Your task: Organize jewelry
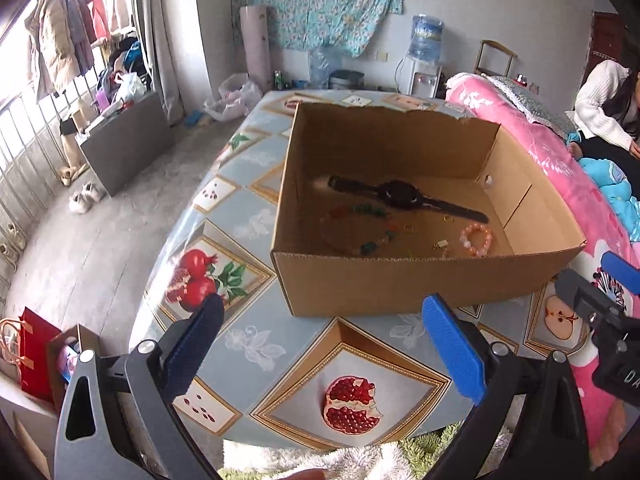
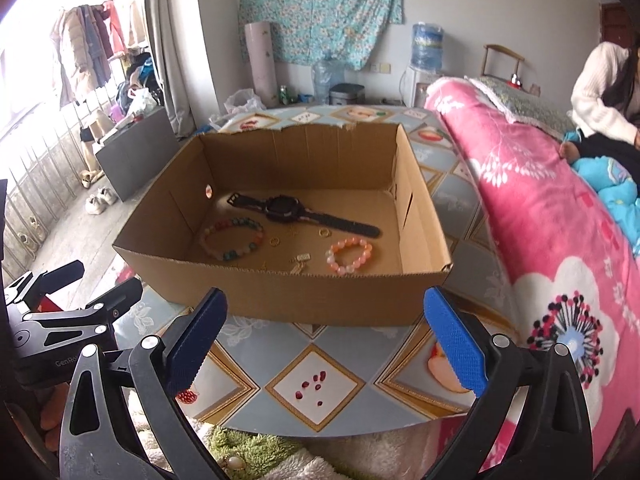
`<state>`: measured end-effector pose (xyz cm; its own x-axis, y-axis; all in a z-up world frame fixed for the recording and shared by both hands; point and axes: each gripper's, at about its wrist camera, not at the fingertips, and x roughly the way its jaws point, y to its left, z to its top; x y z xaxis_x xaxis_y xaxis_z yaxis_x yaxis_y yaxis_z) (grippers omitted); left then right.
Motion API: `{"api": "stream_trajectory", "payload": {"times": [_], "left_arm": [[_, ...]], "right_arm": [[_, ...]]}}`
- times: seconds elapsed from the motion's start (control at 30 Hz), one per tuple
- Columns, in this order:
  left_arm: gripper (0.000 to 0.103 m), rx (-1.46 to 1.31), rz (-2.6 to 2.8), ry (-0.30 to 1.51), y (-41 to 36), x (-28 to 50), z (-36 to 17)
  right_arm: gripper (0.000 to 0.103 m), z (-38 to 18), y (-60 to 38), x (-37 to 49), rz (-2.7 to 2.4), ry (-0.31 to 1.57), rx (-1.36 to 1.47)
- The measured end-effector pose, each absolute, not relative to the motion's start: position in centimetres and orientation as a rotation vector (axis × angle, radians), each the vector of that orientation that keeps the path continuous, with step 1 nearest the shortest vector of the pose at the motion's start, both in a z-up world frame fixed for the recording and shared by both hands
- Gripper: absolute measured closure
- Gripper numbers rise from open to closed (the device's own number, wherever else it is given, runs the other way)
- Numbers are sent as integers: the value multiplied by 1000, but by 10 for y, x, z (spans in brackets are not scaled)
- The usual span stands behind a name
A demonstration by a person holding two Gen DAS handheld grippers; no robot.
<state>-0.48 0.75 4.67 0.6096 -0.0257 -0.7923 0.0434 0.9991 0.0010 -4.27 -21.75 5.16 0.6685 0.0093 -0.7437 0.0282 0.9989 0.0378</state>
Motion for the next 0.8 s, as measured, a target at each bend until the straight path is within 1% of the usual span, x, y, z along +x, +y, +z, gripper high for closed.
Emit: {"api": "stream_trajectory", "payload": {"times": [0.37,0.8], "left_arm": [[6,-11,-36,961,7,2,43],[6,-8,-49,968,5,4,42]], "right_arm": [[8,37,-221,-37,-28,909,49],[8,38,-225,-35,-35,909,51]]}}
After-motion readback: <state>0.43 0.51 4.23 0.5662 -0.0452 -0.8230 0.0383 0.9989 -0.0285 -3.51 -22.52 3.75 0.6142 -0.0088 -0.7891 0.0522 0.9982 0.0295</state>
